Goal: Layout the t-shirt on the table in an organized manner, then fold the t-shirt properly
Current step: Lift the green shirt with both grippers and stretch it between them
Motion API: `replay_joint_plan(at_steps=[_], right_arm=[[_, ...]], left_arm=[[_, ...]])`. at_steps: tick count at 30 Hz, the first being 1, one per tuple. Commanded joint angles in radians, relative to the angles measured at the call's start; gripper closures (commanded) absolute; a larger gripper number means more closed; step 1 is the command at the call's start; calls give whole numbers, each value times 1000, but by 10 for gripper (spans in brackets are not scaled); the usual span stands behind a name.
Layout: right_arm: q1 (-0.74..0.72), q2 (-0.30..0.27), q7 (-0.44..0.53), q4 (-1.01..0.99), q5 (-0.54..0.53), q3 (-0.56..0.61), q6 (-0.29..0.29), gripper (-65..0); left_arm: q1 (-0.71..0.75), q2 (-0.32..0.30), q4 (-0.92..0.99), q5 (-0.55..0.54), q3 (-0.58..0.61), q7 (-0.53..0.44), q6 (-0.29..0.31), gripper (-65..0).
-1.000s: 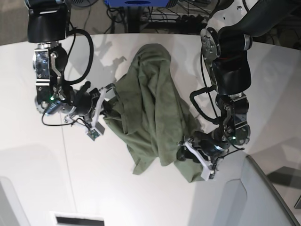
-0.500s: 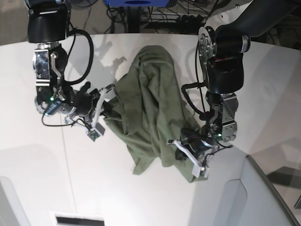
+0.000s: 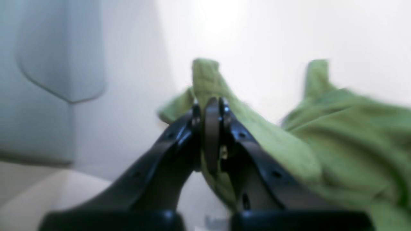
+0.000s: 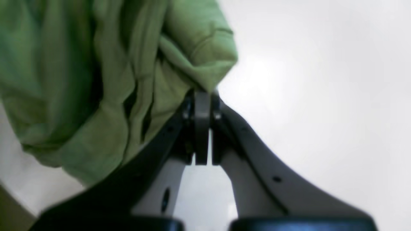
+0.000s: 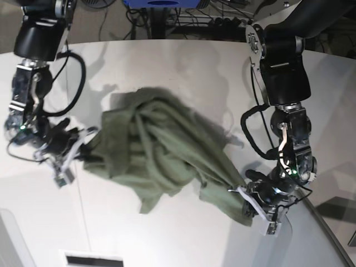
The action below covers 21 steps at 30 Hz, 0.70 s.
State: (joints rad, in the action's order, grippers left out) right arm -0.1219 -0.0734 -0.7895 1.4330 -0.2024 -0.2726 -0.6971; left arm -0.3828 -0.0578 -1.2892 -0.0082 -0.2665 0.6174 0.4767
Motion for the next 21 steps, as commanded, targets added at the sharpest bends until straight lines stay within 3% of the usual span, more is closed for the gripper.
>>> replay_joint_plan(at_steps=[1, 11, 15, 21], right_arm=[[-37, -27, 22, 21, -13, -17, -1, 0], [-220, -174, 22, 19, -13, -27, 0, 0], [-244, -220, 20, 50, -15, -30, 76, 0], [-147, -196, -158, 214, -16, -202, 106, 0]], left_arm=[[-38, -9, -23, -14, 2, -15, 0, 0], [-150, -38, -25, -5, 0, -9, 0, 0], [-135, -44, -109, -14, 0, -8, 0, 0], [91, -43, -307, -13, -60, 20, 0, 0]])
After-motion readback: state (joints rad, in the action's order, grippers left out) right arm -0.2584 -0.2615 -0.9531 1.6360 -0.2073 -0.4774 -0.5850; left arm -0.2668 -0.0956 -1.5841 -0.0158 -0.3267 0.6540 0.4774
